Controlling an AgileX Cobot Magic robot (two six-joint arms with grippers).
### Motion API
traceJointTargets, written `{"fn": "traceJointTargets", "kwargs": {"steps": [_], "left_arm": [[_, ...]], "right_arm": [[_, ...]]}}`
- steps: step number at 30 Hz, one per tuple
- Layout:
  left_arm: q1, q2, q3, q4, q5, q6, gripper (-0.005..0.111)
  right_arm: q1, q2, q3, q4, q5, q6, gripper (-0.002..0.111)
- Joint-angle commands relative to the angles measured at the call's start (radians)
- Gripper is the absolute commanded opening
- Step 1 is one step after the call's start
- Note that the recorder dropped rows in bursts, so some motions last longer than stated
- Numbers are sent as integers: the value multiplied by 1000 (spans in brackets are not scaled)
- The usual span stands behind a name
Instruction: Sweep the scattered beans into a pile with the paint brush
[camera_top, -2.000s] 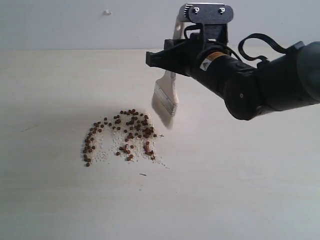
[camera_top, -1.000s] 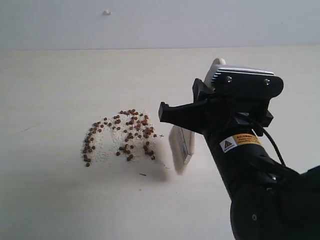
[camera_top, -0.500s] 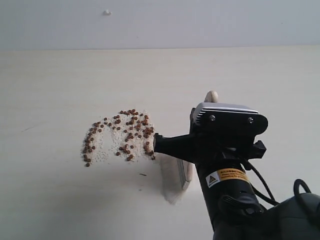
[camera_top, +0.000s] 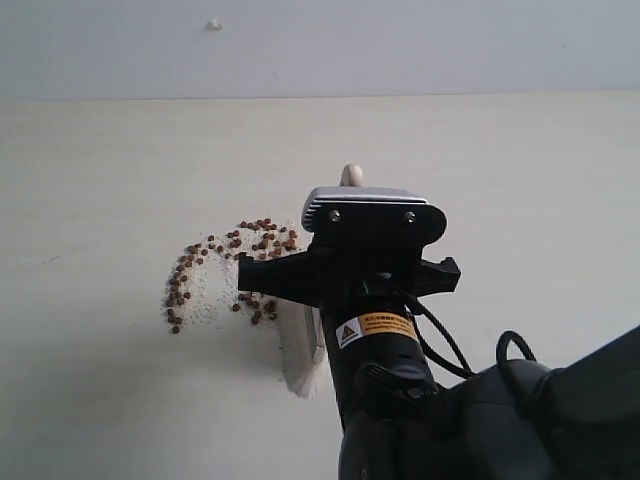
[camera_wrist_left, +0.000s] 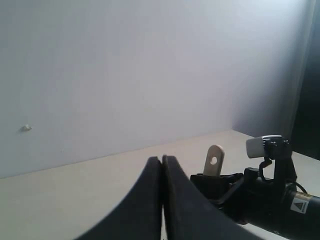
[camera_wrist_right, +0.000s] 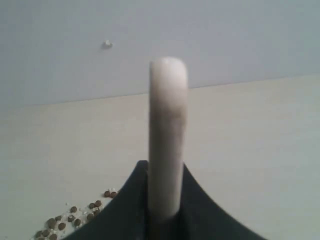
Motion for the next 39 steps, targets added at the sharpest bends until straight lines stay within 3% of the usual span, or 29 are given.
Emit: {"fn": "traceJointTargets", "kwargs": {"steps": [1,19,39], "left_arm": [[-3,-7,4,-6,-2,-4,0],[-3,-7,4,-6,-2,-2,0],[-3,-7,4,-6,-2,-2,0]], "right_arm": [[3,-16,-6,-5,9,-26,0],[-17,-117,-8,-53,9,-168,0],[-294,-119,-29,-247,55,-200,0]]}}
